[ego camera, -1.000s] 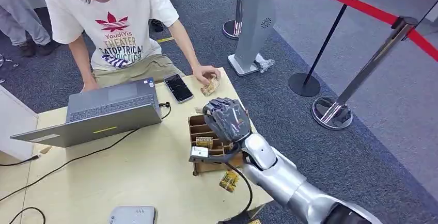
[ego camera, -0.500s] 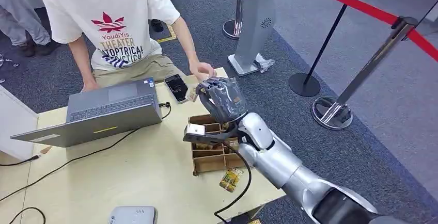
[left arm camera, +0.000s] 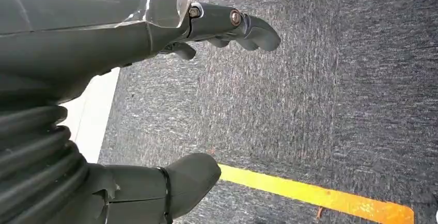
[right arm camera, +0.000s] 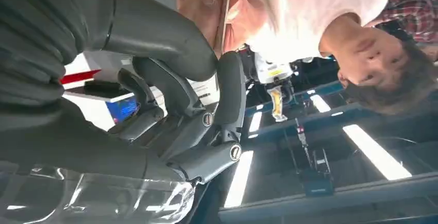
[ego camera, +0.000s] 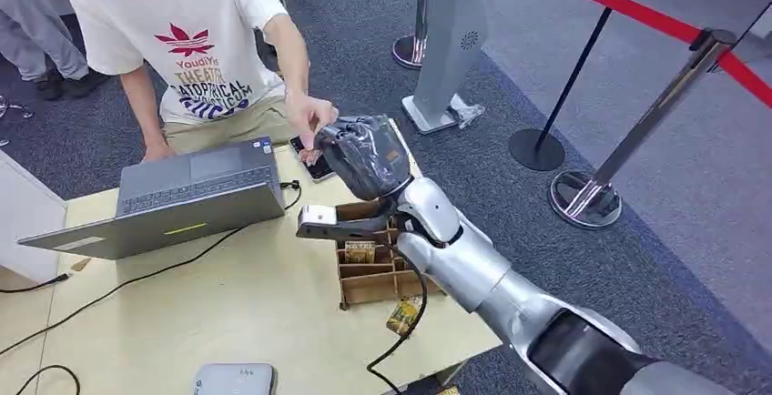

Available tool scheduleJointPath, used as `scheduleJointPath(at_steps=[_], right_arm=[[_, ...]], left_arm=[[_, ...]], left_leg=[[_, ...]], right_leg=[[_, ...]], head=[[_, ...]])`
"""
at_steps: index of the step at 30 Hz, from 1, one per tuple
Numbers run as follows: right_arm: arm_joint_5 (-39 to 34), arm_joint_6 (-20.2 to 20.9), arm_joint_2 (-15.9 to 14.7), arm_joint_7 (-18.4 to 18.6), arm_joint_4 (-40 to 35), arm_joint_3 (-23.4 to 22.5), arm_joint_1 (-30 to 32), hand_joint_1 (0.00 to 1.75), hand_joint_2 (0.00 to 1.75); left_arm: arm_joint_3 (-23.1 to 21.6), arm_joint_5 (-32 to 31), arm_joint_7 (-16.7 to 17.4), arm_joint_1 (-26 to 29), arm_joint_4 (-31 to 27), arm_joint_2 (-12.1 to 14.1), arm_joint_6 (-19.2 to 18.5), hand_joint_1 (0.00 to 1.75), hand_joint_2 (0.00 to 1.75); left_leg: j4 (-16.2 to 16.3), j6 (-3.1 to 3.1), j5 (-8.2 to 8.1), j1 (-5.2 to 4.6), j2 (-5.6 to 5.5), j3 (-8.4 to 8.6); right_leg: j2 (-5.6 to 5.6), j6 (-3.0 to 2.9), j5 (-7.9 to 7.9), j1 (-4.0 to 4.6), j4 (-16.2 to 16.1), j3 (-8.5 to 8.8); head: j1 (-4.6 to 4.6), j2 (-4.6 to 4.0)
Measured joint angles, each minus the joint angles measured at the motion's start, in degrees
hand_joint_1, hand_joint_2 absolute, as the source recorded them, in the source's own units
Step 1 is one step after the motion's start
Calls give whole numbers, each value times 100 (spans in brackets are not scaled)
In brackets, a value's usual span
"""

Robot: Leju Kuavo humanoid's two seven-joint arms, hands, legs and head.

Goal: Pass the card to the sensor for recognition and then transmit it.

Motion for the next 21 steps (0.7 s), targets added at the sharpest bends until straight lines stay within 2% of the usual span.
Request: scheduleJointPath(at_steps=[2, 3, 4, 5, 6, 7, 21], right_arm=[[-85, -15, 83, -17, 138, 50, -97, 173, 175], [-98, -17, 114, -17, 188, 72, -135, 166, 175], [-133, -20, 144, -20, 251, 107, -169, 138, 175], [-160, -20, 170, -20, 295, 129, -193, 138, 175], [-186, -20, 199, -26, 348, 149, -217, 7, 175], [-190, -20, 223, -33, 396, 164, -238, 0, 175], [-343, -319, 376, -63, 550, 319, -218, 0, 175]], left_arm=[[0, 9, 2, -1, 0, 0, 18, 0, 175], [0, 15, 2, 0, 0, 0, 24, 0, 175], [0, 15, 2, -1, 0, 0, 35, 0, 175], [0, 15, 2, -1, 0, 0, 37, 0, 175], [0, 22, 2, 1, 0, 0, 39, 0, 175], [0, 35, 2, 2, 0, 0, 39, 0, 175], [0, 42, 2, 7, 0, 0, 48, 0, 175]], left_leg=[[0, -1, 1, 0, -1, -1], [0, -1, 1, 0, -1, 0], [0, -1, 1, 0, -1, 0], [0, -1, 1, -1, -1, 0], [0, -1, 1, -1, -2, -1], [0, -1, 1, -1, -1, -1], [0, -1, 1, -1, -2, -1]], right_leg=[[-1, 0, 0, 0, 0, 0], [-1, 0, 0, -1, 0, 1], [-1, 0, 0, -1, 0, 1], [-1, 0, 1, -1, 0, 2], [-2, 0, 1, -1, 0, 2], [-1, 0, 1, -1, 0, 2], [-2, 0, 0, -1, -1, 1]], head=[[2, 0], [2, 0], [0, 0], [2, 0], [0, 0], [2, 0], [2, 0]])
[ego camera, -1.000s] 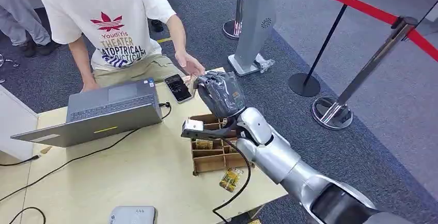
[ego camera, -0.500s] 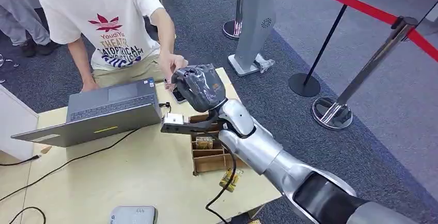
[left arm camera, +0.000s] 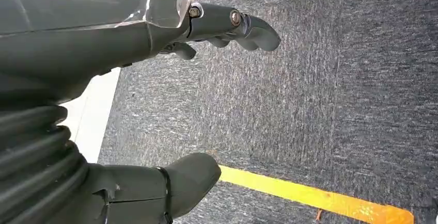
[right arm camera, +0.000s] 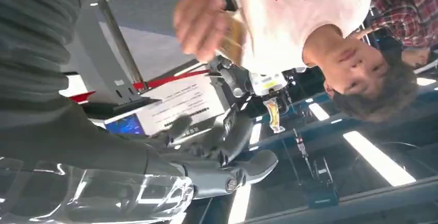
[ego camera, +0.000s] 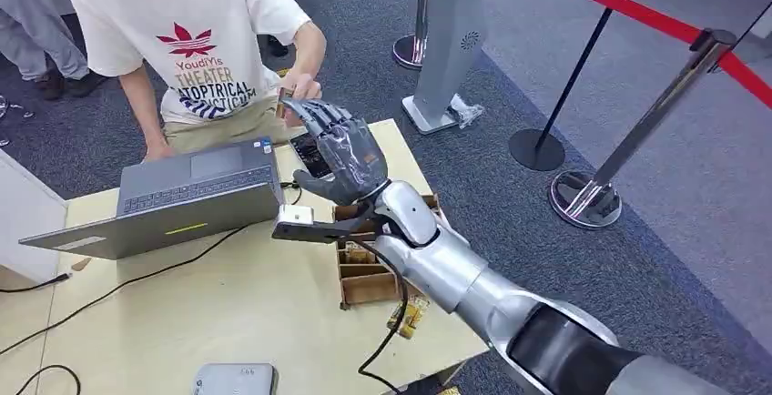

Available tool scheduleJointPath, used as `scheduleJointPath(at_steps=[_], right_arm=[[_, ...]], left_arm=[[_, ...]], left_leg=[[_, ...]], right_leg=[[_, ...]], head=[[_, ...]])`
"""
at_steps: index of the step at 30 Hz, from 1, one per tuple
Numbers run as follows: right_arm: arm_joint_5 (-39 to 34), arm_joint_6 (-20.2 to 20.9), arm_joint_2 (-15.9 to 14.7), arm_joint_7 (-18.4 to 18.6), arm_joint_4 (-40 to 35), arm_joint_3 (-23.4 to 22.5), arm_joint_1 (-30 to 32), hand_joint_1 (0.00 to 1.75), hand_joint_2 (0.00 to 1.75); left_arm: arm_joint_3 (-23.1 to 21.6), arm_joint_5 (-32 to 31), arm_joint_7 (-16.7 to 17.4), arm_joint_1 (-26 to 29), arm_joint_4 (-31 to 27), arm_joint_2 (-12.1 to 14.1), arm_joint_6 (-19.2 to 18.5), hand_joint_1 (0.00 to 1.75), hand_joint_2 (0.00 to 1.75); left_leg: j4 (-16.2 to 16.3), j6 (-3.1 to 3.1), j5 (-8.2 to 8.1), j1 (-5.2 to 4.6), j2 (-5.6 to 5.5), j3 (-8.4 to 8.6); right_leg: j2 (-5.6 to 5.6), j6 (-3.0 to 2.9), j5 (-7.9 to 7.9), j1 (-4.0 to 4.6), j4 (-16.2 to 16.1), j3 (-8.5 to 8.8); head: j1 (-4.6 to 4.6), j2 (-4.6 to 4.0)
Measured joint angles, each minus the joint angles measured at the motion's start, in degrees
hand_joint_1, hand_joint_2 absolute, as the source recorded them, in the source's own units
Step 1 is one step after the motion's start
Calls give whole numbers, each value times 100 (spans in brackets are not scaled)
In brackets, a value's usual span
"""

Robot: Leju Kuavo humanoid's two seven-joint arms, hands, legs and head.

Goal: Pass the card to the sensor for recognition and then transmit it.

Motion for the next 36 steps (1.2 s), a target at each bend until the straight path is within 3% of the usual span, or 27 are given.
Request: scheduleJointPath(at_steps=[7, 11, 16, 24, 34, 35, 36], right_arm=[[-1159, 223, 63, -321, -391, 55, 280, 0, 175], [-2566, 1017, 109, -494, -889, 72, 632, 0, 175], [-3587, 1578, 122, -603, -1600, 107, 1243, 0, 175], [-3868, 1720, 122, -677, -2419, 247, 2086, 0, 175], [-4419, 2007, 122, -737, -2618, 286, 2565, 0, 175], [-4483, 2037, 122, -743, -2618, 291, 2584, 0, 0], [-4537, 2072, 122, -750, -2612, 297, 2601, 0, 0]], left_arm=[[4, 35, 7, 7, 0, -2, 0, 0, 175], [35, 55, 15, 14, 0, -7, -2, 0, 175], [66, 33, 17, 18, 0, -7, -9, 0, 175], [103, -11, 17, 16, 0, -9, -9, 0, 175], [127, -9, 79, 17, 0, -22, -9, 0, 175], [127, -9, 83, 17, 0, -26, -7, 0, 175], [127, -9, 85, 17, 0, -33, -5, 0, 175]], left_leg=[[0, 0, 0, 0, 0, 1], [0, 0, -1, 0, 0, 0], [0, 1, -1, 0, -1, -1], [0, 1, -2, 0, 0, 1], [0, 0, -1, 0, 1, 0], [0, 0, -1, 0, 1, 0], [0, 0, -1, 0, 1, 0]], right_leg=[[0, 0, 0, 0, 0, 0], [0, 0, -1, 1, 0, -1], [-1, 0, -2, 1, -1, -1], [-1, 0, -2, 0, -2, -1], [-1, 0, -2, 0, -2, -1], [-1, 0, -2, 0, -2, 0], [-1, 0, -2, 0, -2, 0]], head=[[0, 0], [-2, 0], [0, 0], [0, 0], [-2, 0], [0, 0], [0, 0]])
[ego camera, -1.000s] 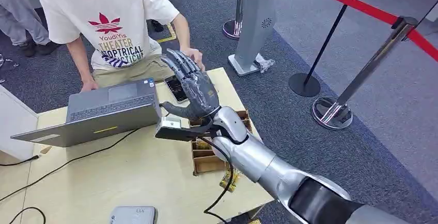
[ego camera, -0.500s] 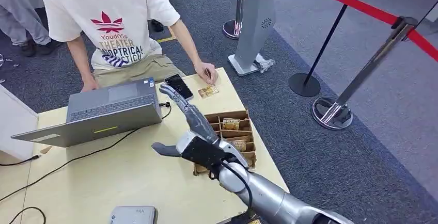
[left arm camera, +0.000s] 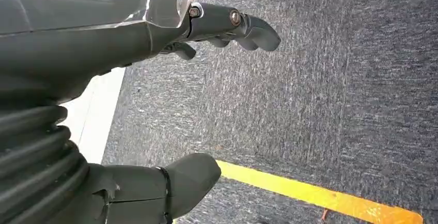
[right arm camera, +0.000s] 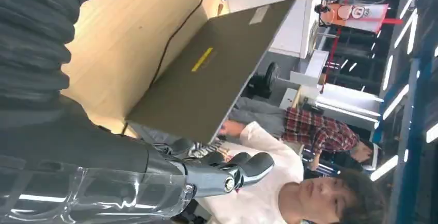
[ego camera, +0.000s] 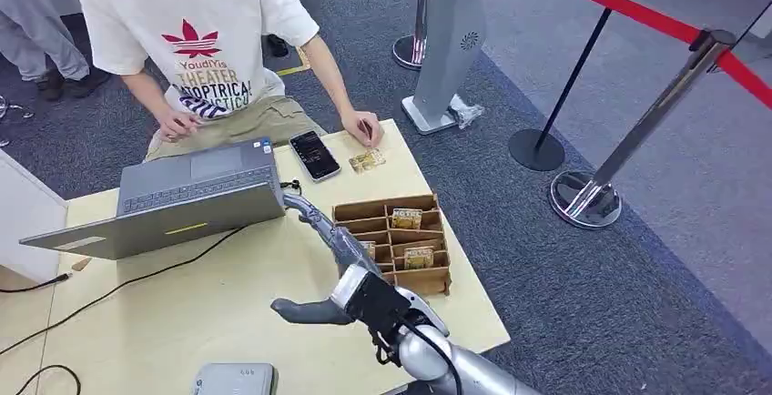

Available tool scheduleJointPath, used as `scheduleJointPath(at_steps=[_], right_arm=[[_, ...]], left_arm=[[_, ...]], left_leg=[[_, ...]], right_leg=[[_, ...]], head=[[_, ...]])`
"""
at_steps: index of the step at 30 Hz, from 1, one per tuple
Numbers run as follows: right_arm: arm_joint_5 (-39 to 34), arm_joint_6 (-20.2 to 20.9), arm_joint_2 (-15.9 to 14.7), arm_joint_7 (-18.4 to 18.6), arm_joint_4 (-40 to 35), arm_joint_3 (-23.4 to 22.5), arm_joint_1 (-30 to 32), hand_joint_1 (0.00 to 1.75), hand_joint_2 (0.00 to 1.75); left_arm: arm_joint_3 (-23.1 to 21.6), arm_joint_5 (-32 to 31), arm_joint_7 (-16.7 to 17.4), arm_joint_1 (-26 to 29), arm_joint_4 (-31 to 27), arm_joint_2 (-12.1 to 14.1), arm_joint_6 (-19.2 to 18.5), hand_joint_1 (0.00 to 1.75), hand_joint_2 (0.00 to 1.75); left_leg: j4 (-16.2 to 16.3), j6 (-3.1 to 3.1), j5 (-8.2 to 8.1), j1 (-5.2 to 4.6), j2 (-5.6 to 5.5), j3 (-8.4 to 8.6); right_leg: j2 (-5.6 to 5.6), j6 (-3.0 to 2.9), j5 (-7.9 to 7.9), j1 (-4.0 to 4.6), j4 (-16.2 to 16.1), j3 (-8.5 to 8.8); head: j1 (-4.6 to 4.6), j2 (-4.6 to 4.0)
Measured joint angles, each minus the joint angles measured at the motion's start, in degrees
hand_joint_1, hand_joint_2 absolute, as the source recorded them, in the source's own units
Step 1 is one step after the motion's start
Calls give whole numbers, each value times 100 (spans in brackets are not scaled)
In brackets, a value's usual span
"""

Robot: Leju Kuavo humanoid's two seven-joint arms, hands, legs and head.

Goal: Pass the card to the sensor for recognition and then transmit it.

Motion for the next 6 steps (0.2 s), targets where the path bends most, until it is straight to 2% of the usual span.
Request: scheduleJointPath(at_steps=[6], right_arm=[[-243, 134, 0, -20, 98, 101, 38, 0, 0]], left_arm=[[4, 2, 0, 0, 0, -26, 5, 0, 175]], left_leg=[[0, 0, 0, 0, 0, 0]], right_leg=[[0, 0, 0, 0, 0, 0]], head=[[0, 0]])
